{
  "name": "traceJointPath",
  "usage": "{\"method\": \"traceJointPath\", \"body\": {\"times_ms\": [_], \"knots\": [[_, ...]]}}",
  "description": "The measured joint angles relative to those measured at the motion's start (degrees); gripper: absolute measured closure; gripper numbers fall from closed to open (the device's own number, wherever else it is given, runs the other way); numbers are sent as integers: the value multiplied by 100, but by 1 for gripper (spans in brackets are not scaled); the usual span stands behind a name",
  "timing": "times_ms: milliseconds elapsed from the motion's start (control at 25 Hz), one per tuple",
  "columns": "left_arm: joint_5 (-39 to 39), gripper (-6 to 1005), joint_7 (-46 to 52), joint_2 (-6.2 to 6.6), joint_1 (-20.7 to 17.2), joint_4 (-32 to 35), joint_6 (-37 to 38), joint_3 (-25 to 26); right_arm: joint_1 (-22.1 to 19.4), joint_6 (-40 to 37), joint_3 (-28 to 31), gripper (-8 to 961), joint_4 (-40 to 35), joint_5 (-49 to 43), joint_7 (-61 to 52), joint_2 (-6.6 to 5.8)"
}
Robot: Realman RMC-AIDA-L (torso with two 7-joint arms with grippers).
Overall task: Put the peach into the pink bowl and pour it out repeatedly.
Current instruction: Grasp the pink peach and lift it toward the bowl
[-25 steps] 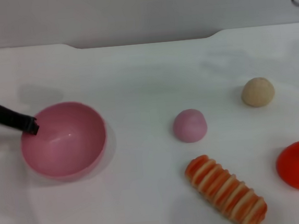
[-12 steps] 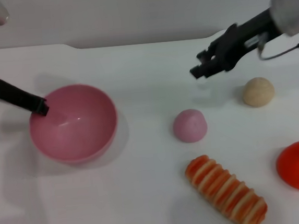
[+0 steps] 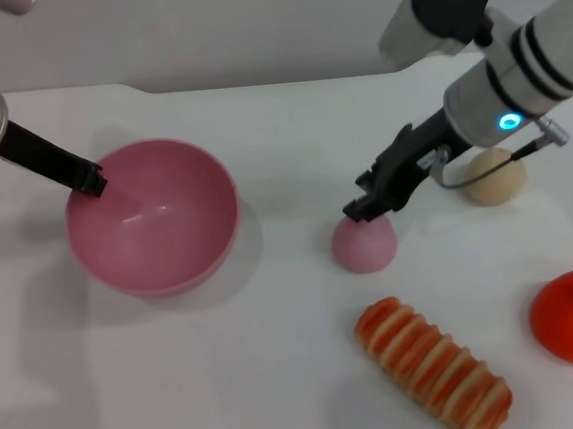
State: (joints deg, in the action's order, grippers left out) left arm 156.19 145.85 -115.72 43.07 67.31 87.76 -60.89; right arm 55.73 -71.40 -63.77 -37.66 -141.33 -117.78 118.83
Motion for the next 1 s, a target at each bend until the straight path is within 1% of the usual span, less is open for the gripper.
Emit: {"method": "traceJointPath", "body": {"times_ms": [200,480,840,1000], "knots": [[-1,958,-12,-9,28,30,2,-16,48,189,-182,525,301,-6,-159,15],[-1,958,-65,-11,45,37,-55,-19,54,416,-327,562,489,-53,-362,11],[-1,958,-83,-13,59,21,-76,-17,51,661,-698,609,532,-77,-601,5],[-1,958,-85,-25,49,16,-91,-19,34,675,-703,630,533,-73,-594,8]]}}
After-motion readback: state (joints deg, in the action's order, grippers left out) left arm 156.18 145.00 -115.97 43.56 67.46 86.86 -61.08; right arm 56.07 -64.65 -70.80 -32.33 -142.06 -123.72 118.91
